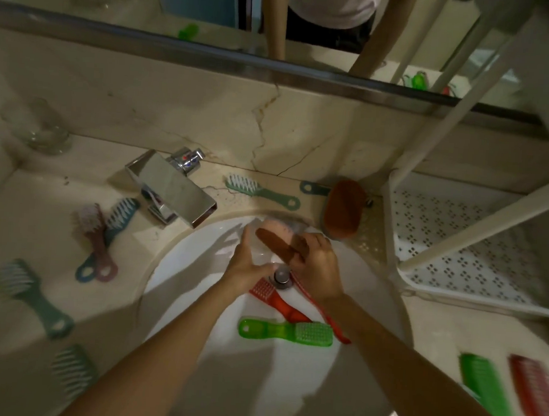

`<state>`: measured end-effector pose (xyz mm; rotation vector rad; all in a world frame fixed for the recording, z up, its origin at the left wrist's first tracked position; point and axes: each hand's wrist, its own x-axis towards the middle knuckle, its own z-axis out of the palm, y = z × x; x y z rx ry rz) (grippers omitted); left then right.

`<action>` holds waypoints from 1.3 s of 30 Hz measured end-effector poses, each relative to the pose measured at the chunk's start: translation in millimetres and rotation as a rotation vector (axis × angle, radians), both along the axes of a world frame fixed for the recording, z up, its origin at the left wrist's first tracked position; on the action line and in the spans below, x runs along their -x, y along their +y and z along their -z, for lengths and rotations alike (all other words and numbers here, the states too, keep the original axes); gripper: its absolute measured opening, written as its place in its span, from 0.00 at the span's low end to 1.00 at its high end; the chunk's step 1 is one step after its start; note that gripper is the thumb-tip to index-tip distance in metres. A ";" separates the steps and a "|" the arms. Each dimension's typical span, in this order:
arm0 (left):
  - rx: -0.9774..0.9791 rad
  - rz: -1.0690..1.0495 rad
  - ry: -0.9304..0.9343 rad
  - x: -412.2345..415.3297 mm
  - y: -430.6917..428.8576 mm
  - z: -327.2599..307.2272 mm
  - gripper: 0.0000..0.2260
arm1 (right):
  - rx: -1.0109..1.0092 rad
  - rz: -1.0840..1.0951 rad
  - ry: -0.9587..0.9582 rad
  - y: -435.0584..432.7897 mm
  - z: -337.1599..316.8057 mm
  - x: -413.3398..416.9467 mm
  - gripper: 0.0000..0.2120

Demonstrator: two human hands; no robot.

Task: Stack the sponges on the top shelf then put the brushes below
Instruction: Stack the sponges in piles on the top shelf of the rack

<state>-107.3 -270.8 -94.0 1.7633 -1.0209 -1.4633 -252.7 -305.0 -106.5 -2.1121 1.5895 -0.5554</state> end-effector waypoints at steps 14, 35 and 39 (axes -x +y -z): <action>0.064 -0.178 -0.016 12.8 -5.3 -57.9 0.18 | -0.115 0.511 0.039 -43.0 -69.5 10.8 0.28; 0.622 -0.323 -0.185 20.2 17.6 -242.3 0.19 | 0.337 0.273 -0.177 57.4 -249.9 24.3 0.22; 0.773 -0.323 -0.109 41.5 22.4 -299.4 0.15 | 0.510 0.261 -0.179 71.1 -309.7 37.7 0.21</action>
